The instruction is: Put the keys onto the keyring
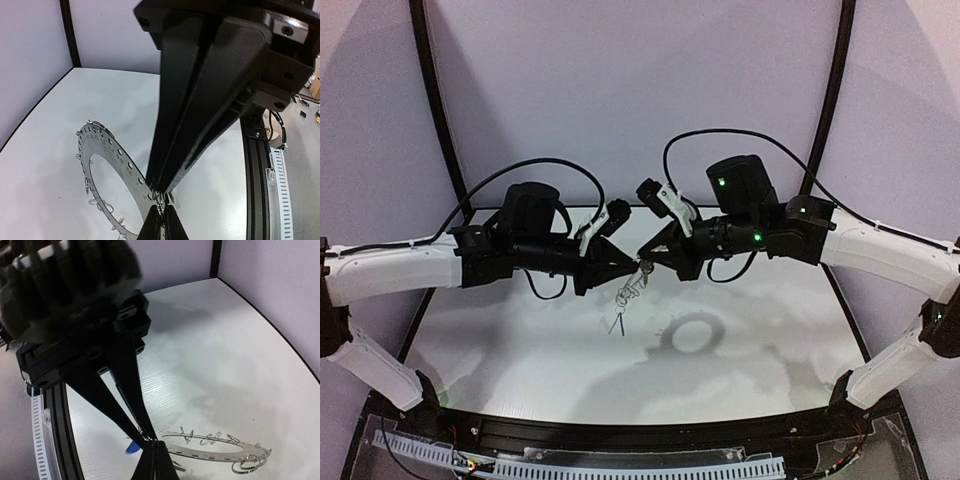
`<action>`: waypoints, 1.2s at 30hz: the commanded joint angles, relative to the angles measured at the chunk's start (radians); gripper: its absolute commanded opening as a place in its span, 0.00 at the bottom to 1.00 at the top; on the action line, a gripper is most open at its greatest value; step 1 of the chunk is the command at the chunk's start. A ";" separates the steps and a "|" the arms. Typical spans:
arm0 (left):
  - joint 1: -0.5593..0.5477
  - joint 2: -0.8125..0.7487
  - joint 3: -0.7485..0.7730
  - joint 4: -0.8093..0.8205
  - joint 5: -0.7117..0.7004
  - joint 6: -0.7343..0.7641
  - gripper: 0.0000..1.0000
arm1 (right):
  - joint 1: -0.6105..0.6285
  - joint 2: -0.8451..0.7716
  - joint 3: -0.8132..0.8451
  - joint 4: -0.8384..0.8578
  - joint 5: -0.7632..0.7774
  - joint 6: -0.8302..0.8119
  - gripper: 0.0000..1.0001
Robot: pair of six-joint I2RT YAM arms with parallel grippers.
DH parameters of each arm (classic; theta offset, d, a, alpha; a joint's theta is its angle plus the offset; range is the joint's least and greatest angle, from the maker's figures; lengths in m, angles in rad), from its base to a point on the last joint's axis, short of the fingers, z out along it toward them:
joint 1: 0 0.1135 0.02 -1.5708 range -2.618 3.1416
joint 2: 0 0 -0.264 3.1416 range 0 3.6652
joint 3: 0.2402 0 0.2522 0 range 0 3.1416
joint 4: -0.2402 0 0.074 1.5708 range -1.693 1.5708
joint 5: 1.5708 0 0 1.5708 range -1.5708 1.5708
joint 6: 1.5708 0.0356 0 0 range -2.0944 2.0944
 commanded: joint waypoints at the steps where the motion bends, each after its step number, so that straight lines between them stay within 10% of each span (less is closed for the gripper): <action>1: -0.003 -0.061 -0.076 0.193 -0.044 -0.051 0.01 | -0.010 -0.021 -0.053 0.056 0.107 0.114 0.00; 36: -0.004 -0.115 -0.212 0.733 -0.217 -0.137 0.01 | -0.110 0.186 -0.257 0.576 -0.254 0.660 0.00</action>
